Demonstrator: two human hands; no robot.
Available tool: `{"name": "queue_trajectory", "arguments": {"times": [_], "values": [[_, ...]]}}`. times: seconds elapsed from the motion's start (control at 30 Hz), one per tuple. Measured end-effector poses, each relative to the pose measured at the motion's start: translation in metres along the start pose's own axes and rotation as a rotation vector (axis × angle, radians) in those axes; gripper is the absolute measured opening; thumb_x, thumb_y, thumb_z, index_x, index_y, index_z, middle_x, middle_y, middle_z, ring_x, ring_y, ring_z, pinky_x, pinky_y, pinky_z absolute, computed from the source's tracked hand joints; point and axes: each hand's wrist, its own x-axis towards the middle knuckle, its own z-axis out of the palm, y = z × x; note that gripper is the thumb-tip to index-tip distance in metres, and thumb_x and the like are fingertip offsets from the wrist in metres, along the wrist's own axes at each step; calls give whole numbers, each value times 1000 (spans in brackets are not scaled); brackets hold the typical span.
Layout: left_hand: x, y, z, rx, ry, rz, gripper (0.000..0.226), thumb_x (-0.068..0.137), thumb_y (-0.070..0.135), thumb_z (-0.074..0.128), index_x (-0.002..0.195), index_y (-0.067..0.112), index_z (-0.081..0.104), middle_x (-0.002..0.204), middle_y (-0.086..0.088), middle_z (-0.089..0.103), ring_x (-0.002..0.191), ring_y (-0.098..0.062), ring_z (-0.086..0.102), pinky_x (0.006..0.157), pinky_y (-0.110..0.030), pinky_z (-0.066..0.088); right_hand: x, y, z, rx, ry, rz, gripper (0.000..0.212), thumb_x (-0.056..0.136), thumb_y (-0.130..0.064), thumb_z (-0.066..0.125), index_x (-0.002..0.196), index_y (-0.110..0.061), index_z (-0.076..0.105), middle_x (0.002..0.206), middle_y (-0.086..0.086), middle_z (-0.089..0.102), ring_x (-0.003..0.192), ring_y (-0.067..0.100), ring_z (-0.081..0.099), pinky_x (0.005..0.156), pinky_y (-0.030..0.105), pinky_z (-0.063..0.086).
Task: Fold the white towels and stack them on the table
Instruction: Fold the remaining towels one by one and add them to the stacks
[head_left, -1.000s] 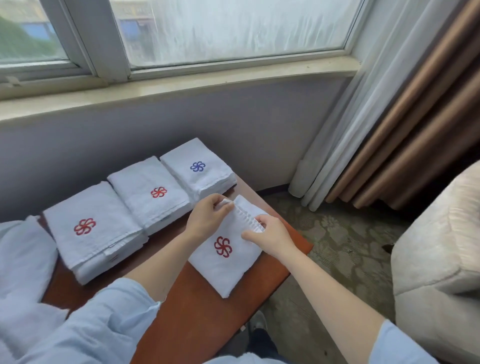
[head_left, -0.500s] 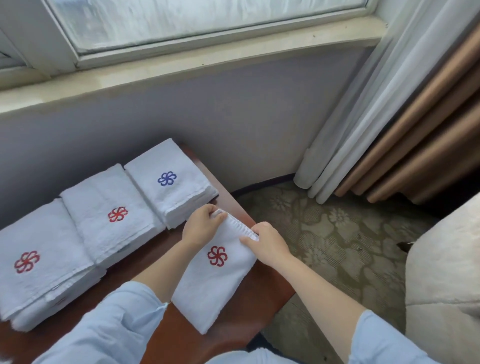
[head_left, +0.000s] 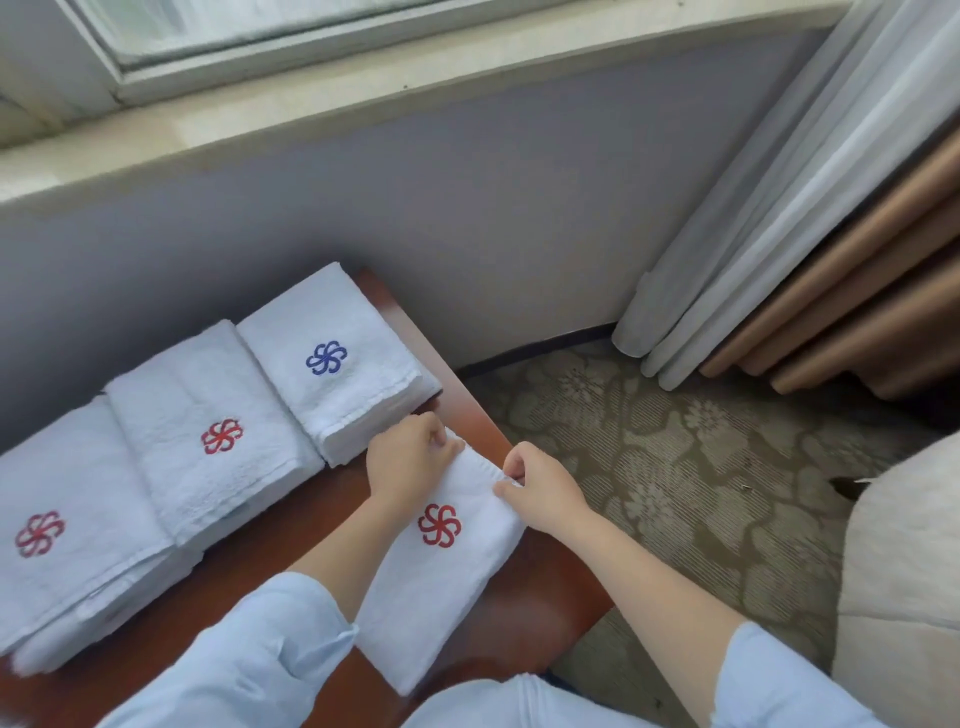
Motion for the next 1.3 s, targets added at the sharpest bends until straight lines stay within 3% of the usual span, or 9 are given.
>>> {"name": "queue_trajectory", "arguments": {"times": [0.2, 0.37, 0.5, 0.63, 0.77, 0.87, 1.0, 1.17, 1.3], "values": [[-18, 1, -6, 100, -126, -9, 18, 98, 47, 51, 105, 36, 64, 84, 12, 63, 63, -6, 57, 54, -17, 45, -12, 6, 0, 22, -30, -18, 11, 94, -19, 58, 96, -29, 60, 98, -14, 60, 96, 9, 58, 88, 32, 55], [-55, -1, -8, 130, -181, 67, 28, 98, 41, 53, 124, 43, 62, 101, 11, 64, 76, -8, 61, 62, -16, 50, -38, 14, 6, 17, -66, 12, 13, 89, -20, 61, 92, -32, 63, 96, -12, 62, 93, 11, 61, 82, 30, 58], [-90, -10, -6, 126, -189, 145, 30, 97, 37, 54, 125, 44, 62, 112, 13, 61, 91, -7, 61, 71, -23, 52, -65, 19, 16, 37, -145, 45, 12, 85, -23, 62, 90, -34, 60, 93, -6, 63, 83, 17, 66, 72, 35, 62], [-125, -25, -2, 76, -183, 249, 35, 96, 33, 57, 130, 39, 61, 138, 14, 55, 121, -8, 52, 92, -23, 45, -89, 21, 22, 36, -216, 18, 13, 80, -26, 60, 89, -35, 62, 90, -3, 66, 80, 16, 69, 71, 36, 62], [-162, -33, 4, 98, -224, 253, 57, 94, 35, 60, 148, 34, 41, 158, 6, 31, 143, -15, 29, 117, -31, 26, -107, 18, 32, -17, -262, -21, 11, 85, -26, 59, 91, -35, 61, 94, -7, 63, 87, 14, 67, 70, 30, 57], [-187, -42, 5, 168, -180, 152, 64, 95, 42, 57, 152, 33, 29, 162, 1, 18, 147, -20, 18, 121, -37, 18, -123, 14, 45, -65, -287, -57, 10, 88, -26, 59, 94, -32, 63, 92, -11, 63, 90, 13, 64, 71, 27, 52], [-214, -58, -4, 250, -183, 55, 68, 95, 49, 54, 154, 33, 23, 165, -3, 6, 152, -25, 3, 122, -45, 2, -151, 9, 66, -71, -326, -48, 18, 86, -26, 63, 104, -24, 66, 99, -2, 68, 93, 18, 66, 86, 36, 56], [-255, -76, -14, 244, -221, -12, 68, 98, 43, 51, 156, 34, 15, 166, -1, -1, 152, -24, -6, 121, -45, -2, -190, -1, 98, -95, -484, -18, 31, 90, -27, 63, 121, -27, 59, 98, -7, 63, 87, 11, 67, 67, 22, 52], [-282, -93, -24, 192, -256, -8, 66, 99, 32, 51, 156, 33, 17, 166, 1, 0, 152, -21, -4, 122, -44, 0, -211, -8, 119, -103, -582, -12, 40, 94, -31, 59, 133, -27, 53, 107, -5, 64, 85, 11, 69, 67, 20, 54]]}}
